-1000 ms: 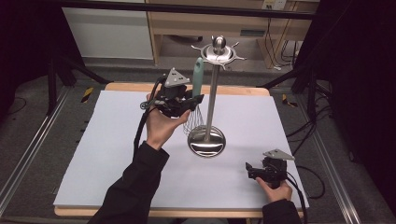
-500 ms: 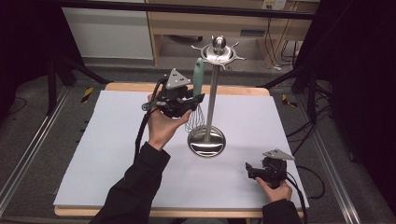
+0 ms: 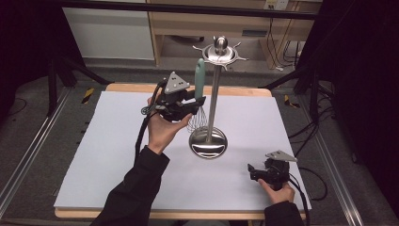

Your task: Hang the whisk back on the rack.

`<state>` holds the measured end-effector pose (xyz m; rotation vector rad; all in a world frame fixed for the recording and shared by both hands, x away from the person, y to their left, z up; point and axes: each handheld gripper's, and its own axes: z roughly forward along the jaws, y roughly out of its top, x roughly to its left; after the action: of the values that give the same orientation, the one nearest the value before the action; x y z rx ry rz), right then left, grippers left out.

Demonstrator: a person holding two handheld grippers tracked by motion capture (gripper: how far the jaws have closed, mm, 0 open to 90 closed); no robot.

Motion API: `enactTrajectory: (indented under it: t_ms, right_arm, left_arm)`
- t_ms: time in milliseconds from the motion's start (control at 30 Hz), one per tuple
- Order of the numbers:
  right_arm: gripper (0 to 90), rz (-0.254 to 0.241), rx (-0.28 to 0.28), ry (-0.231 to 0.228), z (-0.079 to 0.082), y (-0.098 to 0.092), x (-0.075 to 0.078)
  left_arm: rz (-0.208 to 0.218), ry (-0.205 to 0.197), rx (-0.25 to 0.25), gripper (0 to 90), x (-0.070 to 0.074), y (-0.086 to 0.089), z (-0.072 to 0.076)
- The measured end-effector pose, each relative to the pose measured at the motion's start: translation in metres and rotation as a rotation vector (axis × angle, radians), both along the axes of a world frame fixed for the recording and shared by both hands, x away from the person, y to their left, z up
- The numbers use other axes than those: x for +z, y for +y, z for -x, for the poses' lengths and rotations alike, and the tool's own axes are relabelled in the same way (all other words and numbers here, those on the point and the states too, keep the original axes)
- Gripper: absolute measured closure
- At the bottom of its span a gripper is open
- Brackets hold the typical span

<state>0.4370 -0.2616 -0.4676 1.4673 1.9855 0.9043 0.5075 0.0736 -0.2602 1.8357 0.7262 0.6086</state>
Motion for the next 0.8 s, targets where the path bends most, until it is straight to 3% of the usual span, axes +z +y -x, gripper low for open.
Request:
enactTrajectory:
  t_ms: [67,100,233,367,633,800]
  right_arm:
    - [9.7,0.001,0.000,-0.002,0.000,0.000,0.000]
    - [9.7,-0.003,-0.003,-0.001,0.000,0.000,0.000]
    - [9.7,0.002,-0.005,-0.004,0.001,-0.001,0.001]
    - [9.7,-0.009,-0.014,-0.008,0.002,-0.002,0.002]
    - [9.7,-0.004,-0.019,-0.014,0.002,-0.004,0.002]
    - [9.7,-0.008,-0.027,-0.018,0.002,-0.005,0.003]
  left_arm:
    - [0.001,-0.019,0.003,56.5,0.000,0.002,0.002]
    - [-0.014,-0.048,0.004,54.6,0.000,0.004,0.002]
    - [0.009,-0.029,0.008,49.4,-0.002,0.007,0.010]
    - [0.004,-0.049,0.013,45.2,-0.006,0.014,0.014]
    - [0.034,-0.005,0.009,41.2,-0.023,0.031,0.026]
    - [0.027,0.013,0.014,40.0,-0.039,0.044,0.032]
